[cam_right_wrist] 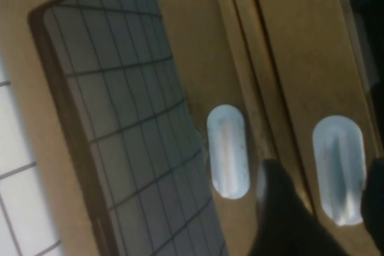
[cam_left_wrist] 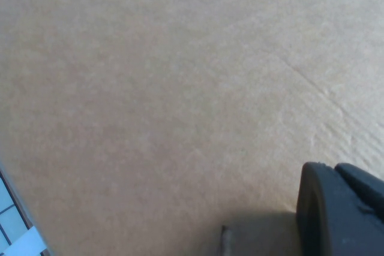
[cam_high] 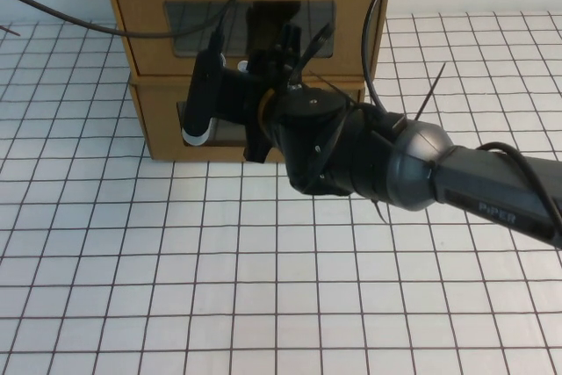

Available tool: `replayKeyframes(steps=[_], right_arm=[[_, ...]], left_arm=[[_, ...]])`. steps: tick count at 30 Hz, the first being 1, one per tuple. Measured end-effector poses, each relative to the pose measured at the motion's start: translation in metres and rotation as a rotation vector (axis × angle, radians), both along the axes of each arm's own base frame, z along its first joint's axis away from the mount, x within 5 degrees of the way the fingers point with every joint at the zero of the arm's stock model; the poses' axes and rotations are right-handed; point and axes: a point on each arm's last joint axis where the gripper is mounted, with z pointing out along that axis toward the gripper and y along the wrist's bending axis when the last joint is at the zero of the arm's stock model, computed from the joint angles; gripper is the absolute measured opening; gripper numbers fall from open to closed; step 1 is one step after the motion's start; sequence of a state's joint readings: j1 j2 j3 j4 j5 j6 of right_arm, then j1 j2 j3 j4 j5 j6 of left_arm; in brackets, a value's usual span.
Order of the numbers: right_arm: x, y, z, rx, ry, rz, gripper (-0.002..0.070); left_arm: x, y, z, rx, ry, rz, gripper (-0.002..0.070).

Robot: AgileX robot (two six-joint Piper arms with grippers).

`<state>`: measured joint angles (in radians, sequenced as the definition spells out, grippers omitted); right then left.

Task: Open the shoe box
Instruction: 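Pull the top drawer of the cardboard box fully open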

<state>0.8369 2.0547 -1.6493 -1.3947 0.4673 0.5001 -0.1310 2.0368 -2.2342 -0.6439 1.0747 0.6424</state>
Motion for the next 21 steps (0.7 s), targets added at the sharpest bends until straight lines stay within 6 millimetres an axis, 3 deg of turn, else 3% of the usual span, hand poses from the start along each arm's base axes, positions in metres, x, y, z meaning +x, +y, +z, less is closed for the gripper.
replayKeyframes(steps=[21], right_arm=[[0.0074,0.0008,-0.0082,-0.04,-0.024,0.041,0.0249]], left_arm=[[-0.0009,-0.0002,0.0,0.003,0.007,-0.007,-0.0002]])
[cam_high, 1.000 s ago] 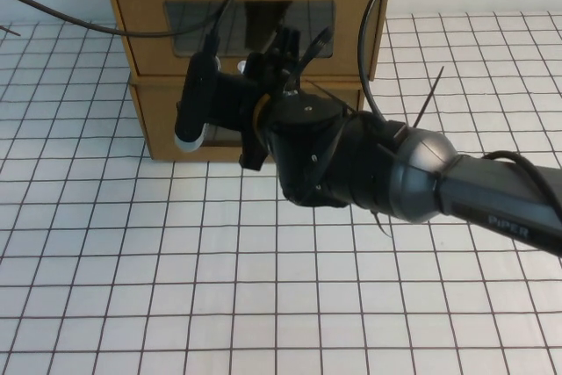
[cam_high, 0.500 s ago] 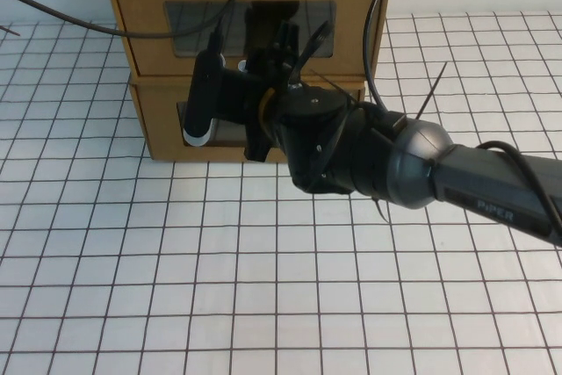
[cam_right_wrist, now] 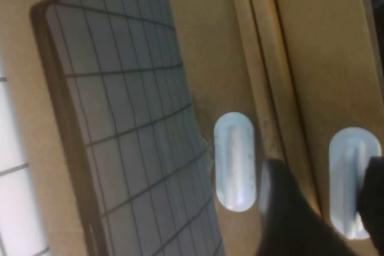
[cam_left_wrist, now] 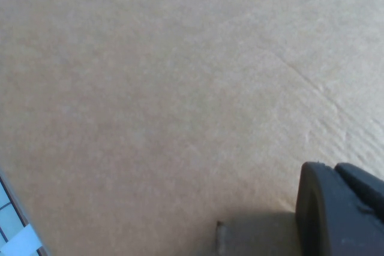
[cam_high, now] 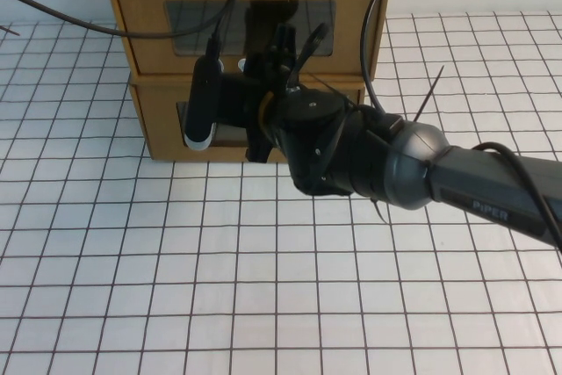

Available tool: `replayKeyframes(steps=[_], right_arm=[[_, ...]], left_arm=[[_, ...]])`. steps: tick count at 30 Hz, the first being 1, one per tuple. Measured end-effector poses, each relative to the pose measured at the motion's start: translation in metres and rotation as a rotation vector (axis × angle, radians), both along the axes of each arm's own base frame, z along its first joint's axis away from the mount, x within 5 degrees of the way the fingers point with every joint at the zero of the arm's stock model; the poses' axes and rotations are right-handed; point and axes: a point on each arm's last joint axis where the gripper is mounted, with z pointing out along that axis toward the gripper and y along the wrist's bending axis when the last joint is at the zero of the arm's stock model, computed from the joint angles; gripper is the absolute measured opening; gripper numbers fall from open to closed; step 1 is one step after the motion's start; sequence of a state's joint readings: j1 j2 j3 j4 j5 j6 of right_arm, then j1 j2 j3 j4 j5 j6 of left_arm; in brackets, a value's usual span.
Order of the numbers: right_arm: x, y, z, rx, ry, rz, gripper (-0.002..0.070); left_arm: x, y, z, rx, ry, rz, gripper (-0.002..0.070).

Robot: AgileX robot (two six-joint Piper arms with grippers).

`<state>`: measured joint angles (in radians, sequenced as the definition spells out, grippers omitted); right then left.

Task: Open the shoe box
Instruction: 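Pull the top drawer of the cardboard box fully open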

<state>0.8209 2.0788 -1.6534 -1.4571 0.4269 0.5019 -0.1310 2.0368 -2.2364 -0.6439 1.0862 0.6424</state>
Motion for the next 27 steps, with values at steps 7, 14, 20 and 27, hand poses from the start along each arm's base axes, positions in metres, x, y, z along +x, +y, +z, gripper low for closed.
replayKeyframes(steps=[7,14,20,27], right_arm=[[0.003,0.0,0.0,-0.012,-0.051,-0.006,0.0109],[0.005,0.001,-0.002,-0.024,-0.085,-0.012,0.0019],[0.0,0.005,-0.001,-0.044,-0.106,-0.019,0.001],[-0.024,0.006,0.004,-0.063,-0.102,-0.013,0.0004]], left_arm=[[0.0,0.0,0.0,-0.005,0.005,0.005,-0.0002],[0.0,0.0,0.0,-0.01,0.011,0.009,-0.0002],[0.0,0.0,0.0,-0.024,0.027,0.023,-0.0002],[0.0,0.0,0.0,-0.031,0.039,0.033,-0.0002]])
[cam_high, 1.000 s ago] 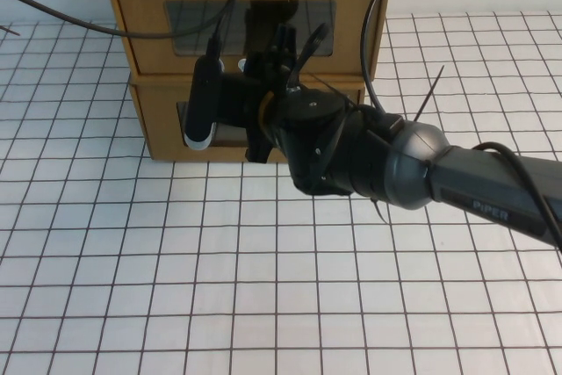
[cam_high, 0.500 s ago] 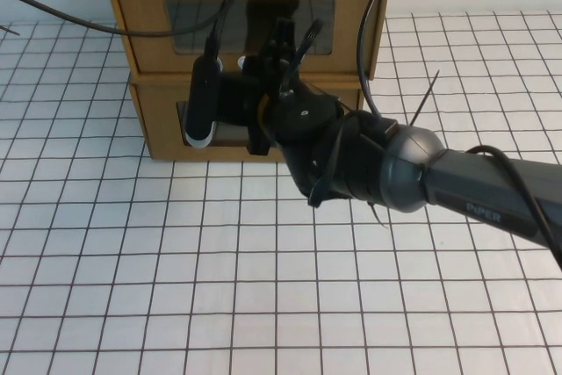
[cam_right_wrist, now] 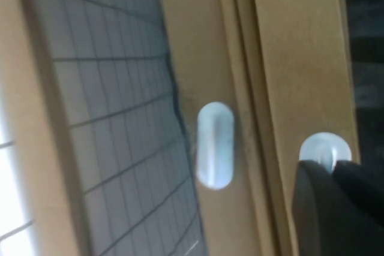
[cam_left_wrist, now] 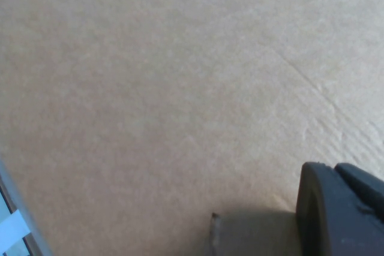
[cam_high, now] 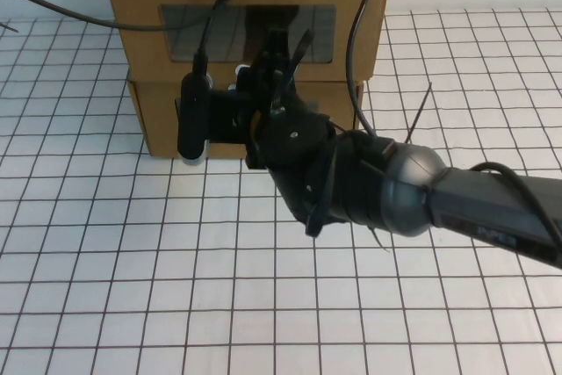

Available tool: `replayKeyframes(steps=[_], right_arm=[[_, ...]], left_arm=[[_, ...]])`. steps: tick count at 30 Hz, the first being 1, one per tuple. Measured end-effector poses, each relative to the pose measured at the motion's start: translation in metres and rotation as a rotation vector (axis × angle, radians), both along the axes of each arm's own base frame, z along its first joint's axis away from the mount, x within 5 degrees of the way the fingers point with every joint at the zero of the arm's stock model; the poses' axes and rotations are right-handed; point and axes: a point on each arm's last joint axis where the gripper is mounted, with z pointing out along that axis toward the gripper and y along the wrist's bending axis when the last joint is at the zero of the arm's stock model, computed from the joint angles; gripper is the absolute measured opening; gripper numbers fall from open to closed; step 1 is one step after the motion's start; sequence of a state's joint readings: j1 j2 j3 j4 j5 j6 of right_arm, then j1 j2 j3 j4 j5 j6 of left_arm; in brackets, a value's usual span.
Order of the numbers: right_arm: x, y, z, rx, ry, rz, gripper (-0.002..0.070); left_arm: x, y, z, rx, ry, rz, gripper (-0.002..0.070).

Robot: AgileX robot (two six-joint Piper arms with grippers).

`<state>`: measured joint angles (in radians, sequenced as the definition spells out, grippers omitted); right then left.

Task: Open the shoe box
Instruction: 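Pull the top drawer of the cardboard box fully open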

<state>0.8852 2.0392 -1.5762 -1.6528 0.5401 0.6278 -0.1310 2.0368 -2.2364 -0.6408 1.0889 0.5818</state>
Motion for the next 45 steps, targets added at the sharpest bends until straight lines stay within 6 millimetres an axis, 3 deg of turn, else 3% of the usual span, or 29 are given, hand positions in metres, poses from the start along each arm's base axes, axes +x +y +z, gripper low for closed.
replayKeyframes(steps=[7,15,21,29,36,38,41,45], right_arm=[[-0.039,-0.011,0.0,-0.035,0.039,0.049,0.0004],[-0.109,-0.021,-0.006,-0.031,0.093,0.111,0.0004],[-0.145,-0.024,-0.012,-0.029,0.111,0.089,0.0004],[-0.157,-0.023,-0.014,0.04,0.182,0.049,0.0025],[-0.161,-0.033,-0.002,0.14,0.26,-0.017,0.0204],[-0.163,-0.036,0.002,0.172,0.286,-0.039,0.0222],[-0.171,-0.041,0.014,0.223,0.309,-0.054,0.0196],[-0.191,-0.052,0.043,0.309,0.306,-0.034,0.0086]], left_arm=[[0.0,0.0,0.0,-0.004,0.01,0.005,-0.0002],[0.0,0.0,0.0,-0.017,0.026,0.017,-0.0002],[-0.001,0.0,-0.001,-0.021,0.039,0.019,-0.0002],[-0.001,0.0,-0.001,-0.025,0.045,0.022,-0.0002],[-0.012,0.001,0.011,-0.008,0.032,0.012,-0.0002],[-0.017,0.002,0.018,-0.002,0.022,0.008,-0.0002],[-0.028,0.004,0.033,-0.002,-0.011,0.002,-0.0002],[-0.053,0.007,0.063,0.009,-0.094,-0.019,-0.0002]])
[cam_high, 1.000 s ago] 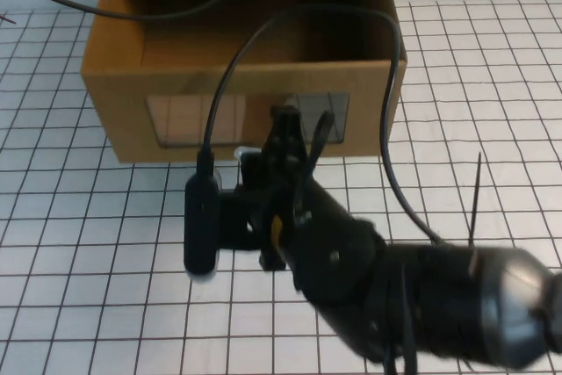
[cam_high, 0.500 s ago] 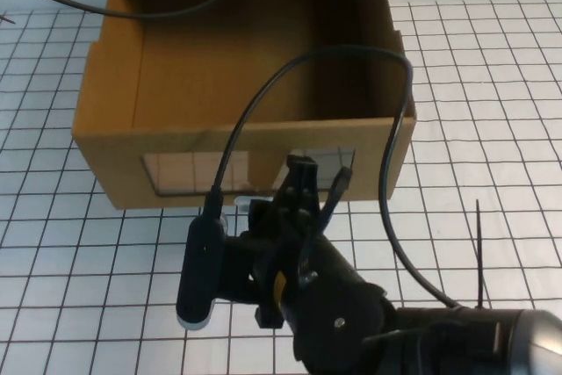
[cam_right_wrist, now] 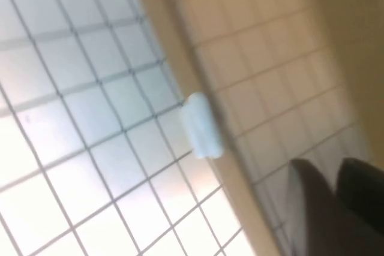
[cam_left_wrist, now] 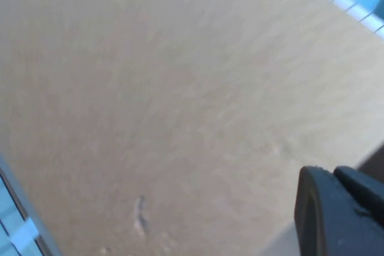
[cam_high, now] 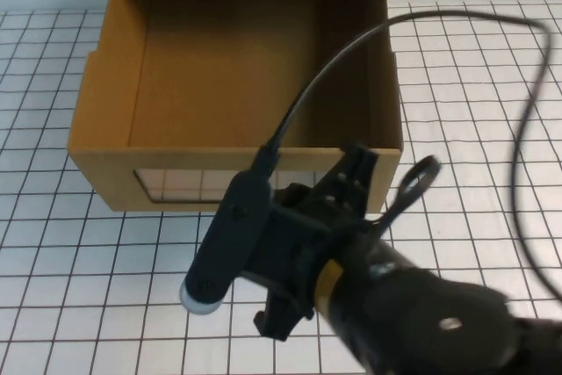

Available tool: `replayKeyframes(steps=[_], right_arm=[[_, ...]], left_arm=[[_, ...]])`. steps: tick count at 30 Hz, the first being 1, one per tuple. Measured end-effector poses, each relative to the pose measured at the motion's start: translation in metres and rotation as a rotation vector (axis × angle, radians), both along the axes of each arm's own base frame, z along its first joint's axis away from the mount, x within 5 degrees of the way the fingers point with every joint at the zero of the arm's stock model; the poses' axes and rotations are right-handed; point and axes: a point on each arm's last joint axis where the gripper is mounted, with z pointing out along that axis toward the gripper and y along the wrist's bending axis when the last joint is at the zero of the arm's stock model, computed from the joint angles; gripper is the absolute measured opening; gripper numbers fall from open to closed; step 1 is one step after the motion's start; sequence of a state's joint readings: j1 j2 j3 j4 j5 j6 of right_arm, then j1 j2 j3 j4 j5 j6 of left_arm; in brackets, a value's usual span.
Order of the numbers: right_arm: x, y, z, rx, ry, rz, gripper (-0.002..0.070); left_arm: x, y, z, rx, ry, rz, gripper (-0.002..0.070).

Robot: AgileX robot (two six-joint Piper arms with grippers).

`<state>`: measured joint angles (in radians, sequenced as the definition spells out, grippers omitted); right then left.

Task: Open the shoe box
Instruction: 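Pull the top drawer of the cardboard box fully open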

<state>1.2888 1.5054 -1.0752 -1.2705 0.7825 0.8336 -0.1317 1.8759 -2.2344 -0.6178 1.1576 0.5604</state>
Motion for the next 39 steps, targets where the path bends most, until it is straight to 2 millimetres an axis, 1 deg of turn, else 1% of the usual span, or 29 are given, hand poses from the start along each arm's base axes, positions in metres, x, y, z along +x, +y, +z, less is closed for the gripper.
replayKeyframes(steps=[3,5,8,11,13,14,18,21,25,28,29,31,32,33,36,38,39], right_arm=[[-0.005,-0.014,0.021,0.072,0.013,-0.042,0.0018],[-0.003,-0.023,0.035,0.111,0.019,-0.095,0.0001],[0.007,-0.04,0.054,0.143,0.006,-0.187,-0.0008],[0.024,-0.057,0.069,0.157,0.028,-0.273,-0.001],[0.038,-0.069,0.076,0.174,0.077,-0.332,-0.001],[0.045,-0.077,0.078,0.181,0.104,-0.367,-0.001],[0.071,-0.119,0.082,0.231,0.218,-0.514,-0.0011],[0.08,-0.151,0.082,0.302,0.311,-0.609,-0.0012],[0.08,-0.188,0.071,0.414,0.419,-0.68,-0.0013],[0.069,-0.207,0.059,0.515,0.449,-0.688,-0.0012],[0.063,-0.211,0.057,0.549,0.442,-0.683,-0.0013],[0.05,-0.218,0.048,0.618,0.426,-0.651,-0.0012],[0.044,-0.219,0.041,0.643,0.418,-0.634,-0.0012],[0.036,-0.221,0.037,0.676,0.403,-0.612,-0.0013],[0.013,-0.228,0.022,0.753,0.362,-0.557,-0.0013],[-0.003,-0.233,0.013,0.799,0.327,-0.521,-0.0013],[-0.011,-0.236,0.007,0.821,0.308,-0.503,-0.0013]], left_arm=[[-0.023,0.003,0.02,0.008,-0.057,-0.011,-0.0002],[-0.038,0.005,0.029,0.013,-0.087,-0.012,-0.0002],[-0.063,0.01,0.039,0.018,-0.138,0.003,-0.0002],[-0.088,0.016,0.038,0.023,-0.187,0.034,-0.0002],[-0.106,0.021,0.032,0.024,-0.221,0.066,-0.0002],[-0.113,0.023,0.023,0.03,-0.22,0.078,-0.0002],[-0.156,0.035,-0.001,0.036,-0.291,0.156,-0.0002],[-0.196,0.045,-0.023,0.02,-0.352,0.226,-0.0002],[-0.244,0.058,-0.064,-0.01,-0.422,0.32,-0.0002],[-0.279,0.066,-0.092,-0.033,-0.479,0.363,-0.0002],[-0.291,0.068,-0.098,-0.042,-0.506,0.368,-0.0002],[-0.312,0.072,-0.117,-0.054,-0.542,0.378,-0.0002],[-0.319,0.073,-0.125,-0.061,-0.554,0.381,-0.0002],[-0.326,0.074,-0.139,-0.061,-0.557,0.381,-0.0002],[-0.345,0.076,-0.167,-0.088,-0.578,0.38,-0.0002],[-0.355,0.077,-0.184,-0.101,-0.602,0.378,-0.0002],[-0.356,0.077,-0.194,-0.102,-0.598,0.377,-0.0002]])
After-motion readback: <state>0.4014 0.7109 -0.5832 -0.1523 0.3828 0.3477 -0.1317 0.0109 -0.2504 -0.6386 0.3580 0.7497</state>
